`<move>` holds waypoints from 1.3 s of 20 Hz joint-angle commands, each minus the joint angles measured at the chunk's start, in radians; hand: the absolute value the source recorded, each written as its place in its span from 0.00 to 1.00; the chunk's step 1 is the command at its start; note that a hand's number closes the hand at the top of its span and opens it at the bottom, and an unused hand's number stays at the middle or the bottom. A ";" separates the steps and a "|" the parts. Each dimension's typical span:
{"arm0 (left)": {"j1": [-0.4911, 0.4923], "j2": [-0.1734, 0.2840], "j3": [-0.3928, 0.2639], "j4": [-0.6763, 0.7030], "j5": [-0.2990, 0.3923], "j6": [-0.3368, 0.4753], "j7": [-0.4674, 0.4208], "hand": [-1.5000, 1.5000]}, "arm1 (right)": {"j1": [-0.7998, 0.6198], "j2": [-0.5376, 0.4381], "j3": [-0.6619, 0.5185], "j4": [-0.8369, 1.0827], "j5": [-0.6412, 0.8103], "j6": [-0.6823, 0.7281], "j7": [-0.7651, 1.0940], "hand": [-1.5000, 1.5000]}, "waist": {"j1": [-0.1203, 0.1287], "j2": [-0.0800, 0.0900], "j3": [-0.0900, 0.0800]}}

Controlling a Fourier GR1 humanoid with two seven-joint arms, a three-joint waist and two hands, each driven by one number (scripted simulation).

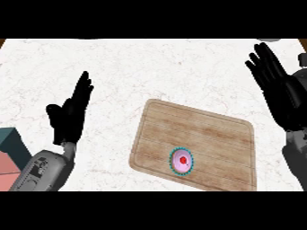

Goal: Pick the cupcake from the cutting board and place it in the pot

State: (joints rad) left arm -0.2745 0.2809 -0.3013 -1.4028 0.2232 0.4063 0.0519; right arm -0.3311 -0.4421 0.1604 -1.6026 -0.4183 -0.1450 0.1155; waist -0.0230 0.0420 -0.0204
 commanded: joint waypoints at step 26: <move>-0.036 0.102 0.188 -0.113 0.107 -0.133 -0.053 0.50 | -0.359 -0.330 0.330 0.236 0.675 0.711 -0.934 0.00 | 0.055 -0.037 0.021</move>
State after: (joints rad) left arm -0.3197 0.3619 -0.1337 -1.5114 0.3252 0.2932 -0.0006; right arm -0.6491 -0.7260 0.4155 -1.3687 0.1340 0.4871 -0.7083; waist 0.0424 0.0099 0.0016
